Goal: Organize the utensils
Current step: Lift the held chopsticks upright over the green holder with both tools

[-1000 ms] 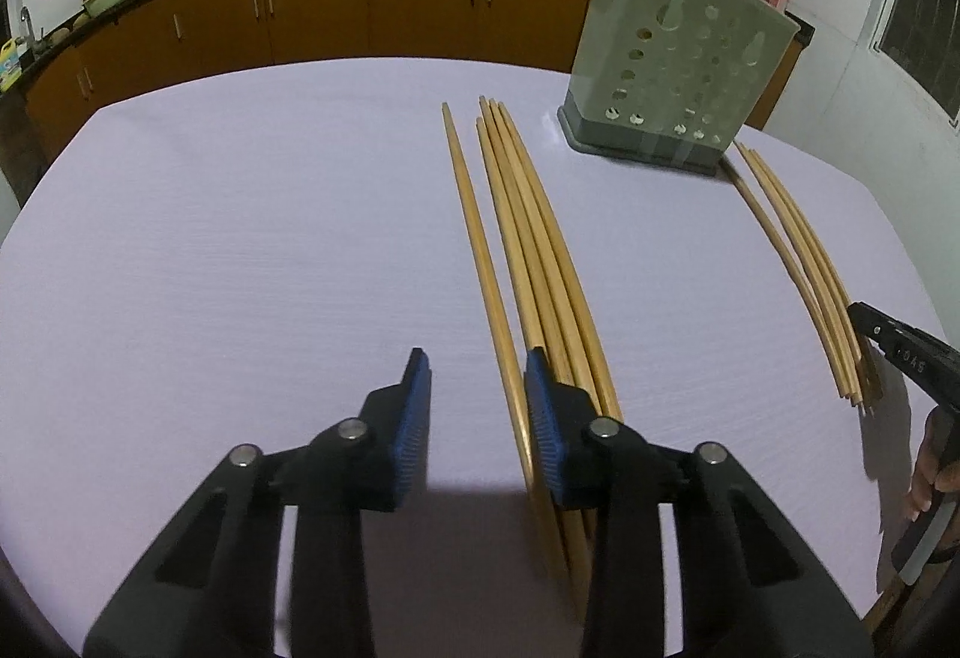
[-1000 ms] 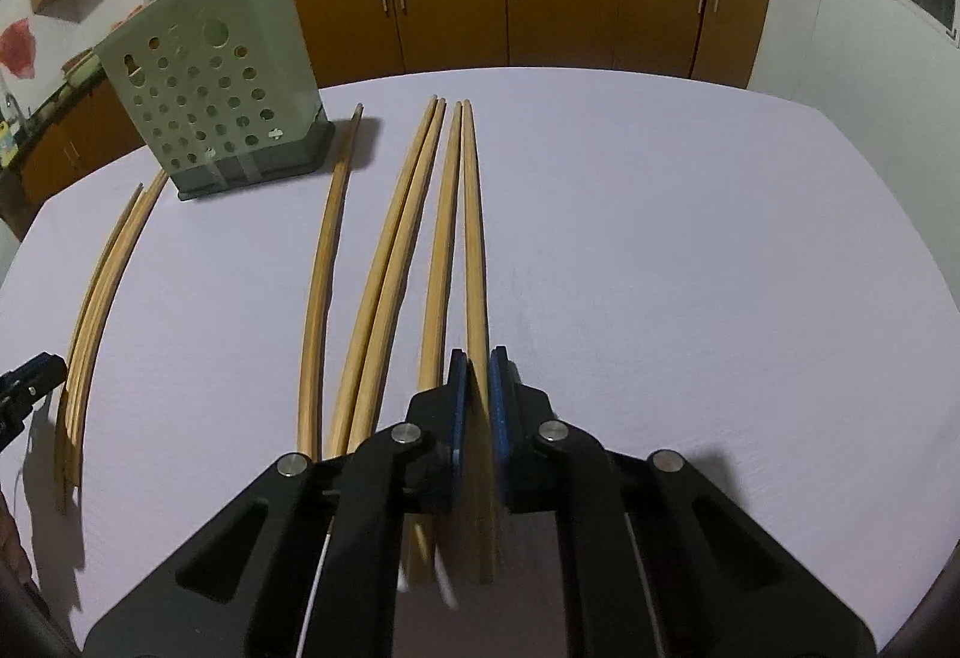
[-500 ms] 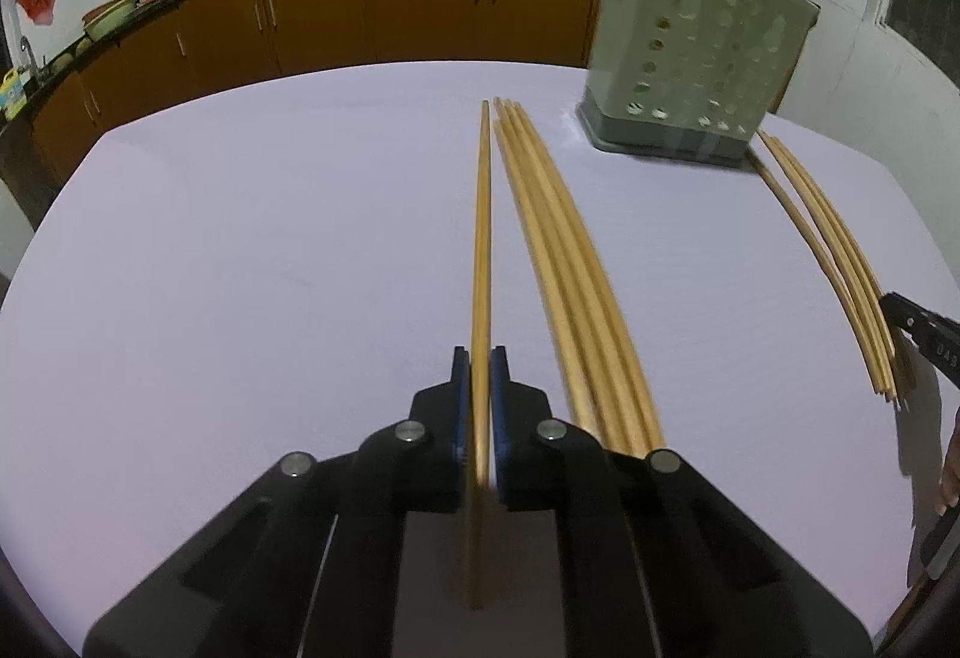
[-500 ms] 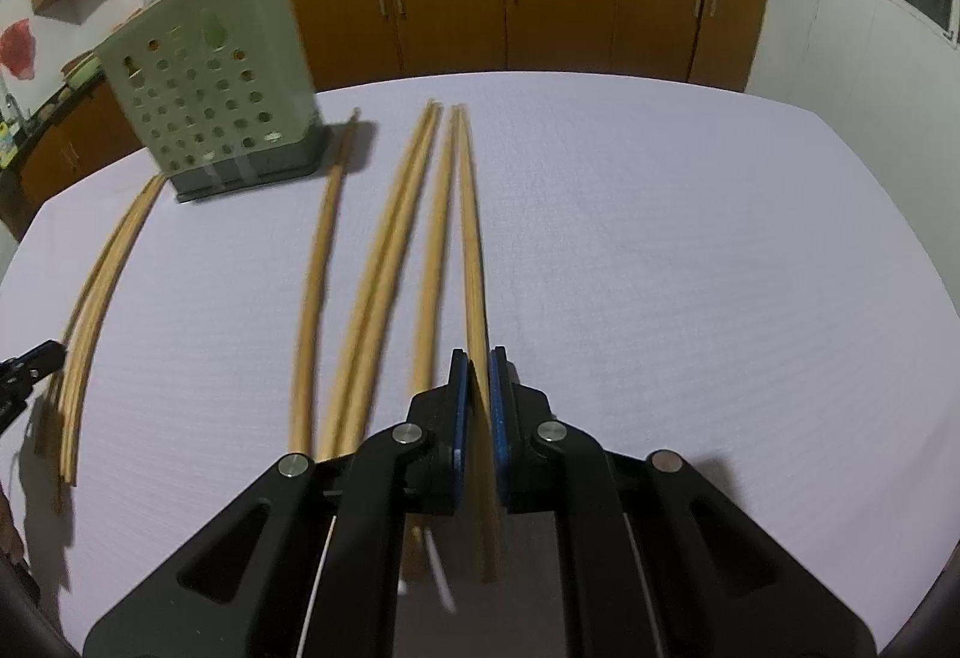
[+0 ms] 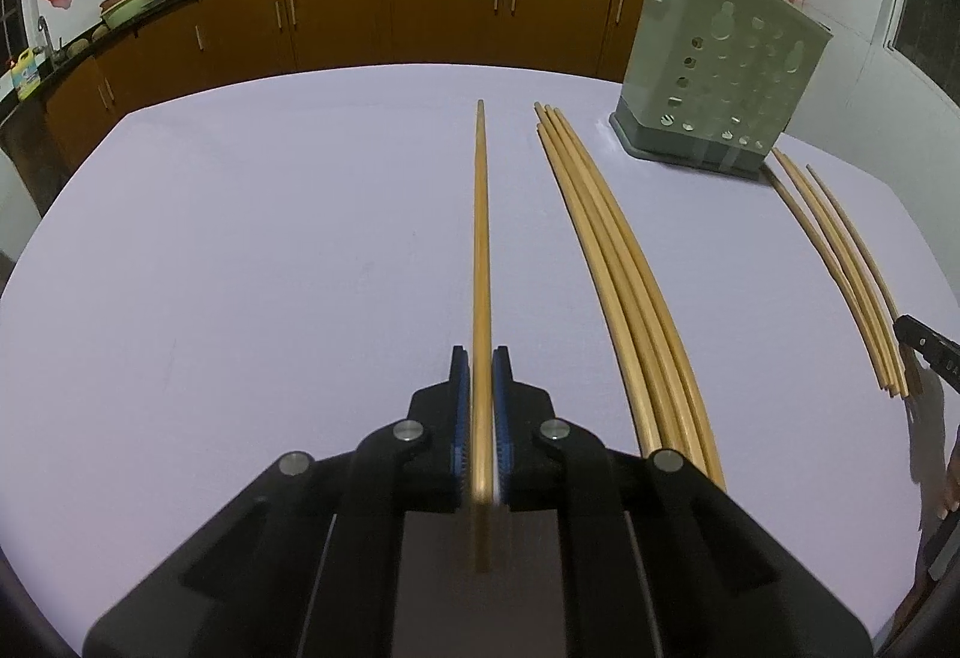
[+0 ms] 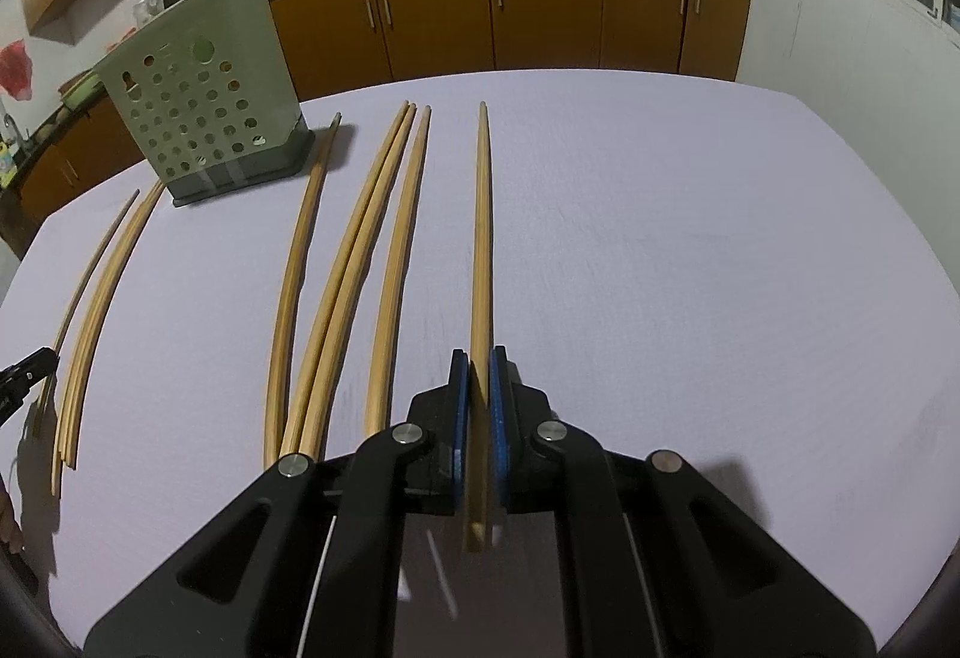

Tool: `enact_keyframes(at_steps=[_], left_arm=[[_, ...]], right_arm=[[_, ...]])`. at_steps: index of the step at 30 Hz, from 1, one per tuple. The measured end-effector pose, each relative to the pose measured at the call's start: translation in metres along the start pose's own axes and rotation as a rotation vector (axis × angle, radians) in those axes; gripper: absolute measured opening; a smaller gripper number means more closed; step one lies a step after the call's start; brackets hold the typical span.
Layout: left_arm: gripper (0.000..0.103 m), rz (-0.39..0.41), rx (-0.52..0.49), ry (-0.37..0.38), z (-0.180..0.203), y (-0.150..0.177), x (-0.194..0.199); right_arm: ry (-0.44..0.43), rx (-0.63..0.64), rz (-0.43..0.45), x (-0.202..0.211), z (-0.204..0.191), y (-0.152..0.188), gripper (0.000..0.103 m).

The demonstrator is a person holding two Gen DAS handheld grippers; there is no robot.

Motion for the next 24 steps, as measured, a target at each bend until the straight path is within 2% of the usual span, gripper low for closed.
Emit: enact_keyframes(at_steps=[2, 4, 6, 10, 16, 20, 24], left_arm=[[0.008, 0.007, -0.025, -0.015, 0.003, 0.0, 0.0], [0.008, -0.003, -0.022, 0.0, 0.003, -0.001, 0.001], [0.008, 0.025, -0.014, 0.007, 0.0, -0.005, 0.012], [0.008, 0.126, 0.002, 0.029, -0.008, -0.023, 0.049], [0.008, 0.328, 0.014, 0.04, -0.015, -0.066, 0.114], [0.008, 0.412, 0.011, 0.041, -0.015, -0.093, 0.138], [0.008, 0.461, 0.019, 0.061, -0.015, -0.117, 0.155]], right_arm=[[0.004, 0.006, 0.007, 0.001, -0.001, 0.001, 0.008], [0.005, 0.003, 0.007, 0.004, 0.001, 0.0, 0.008], [0.004, 0.001, 0.058, 0.02, 0.003, -0.005, 0.008], [0.014, 0.026, 0.191, 0.063, 0.001, -0.026, 0.007], [0.008, 0.043, 0.372, 0.122, -0.002, -0.064, 0.007], [0.0, 0.05, 0.422, 0.136, -0.006, -0.082, 0.007], [-0.012, 0.058, 0.467, 0.151, -0.011, -0.101, 0.007]])
Point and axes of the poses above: each gripper's, at about its wrist camera, not at the fingertips, and x roughly against the way its jaws point, z to its right, y to its underside, the point moved 3 cm from there along -x, roughly the way its jaws point, and after that the axes turned 5 degrees about -z, right-handed, at the moved point
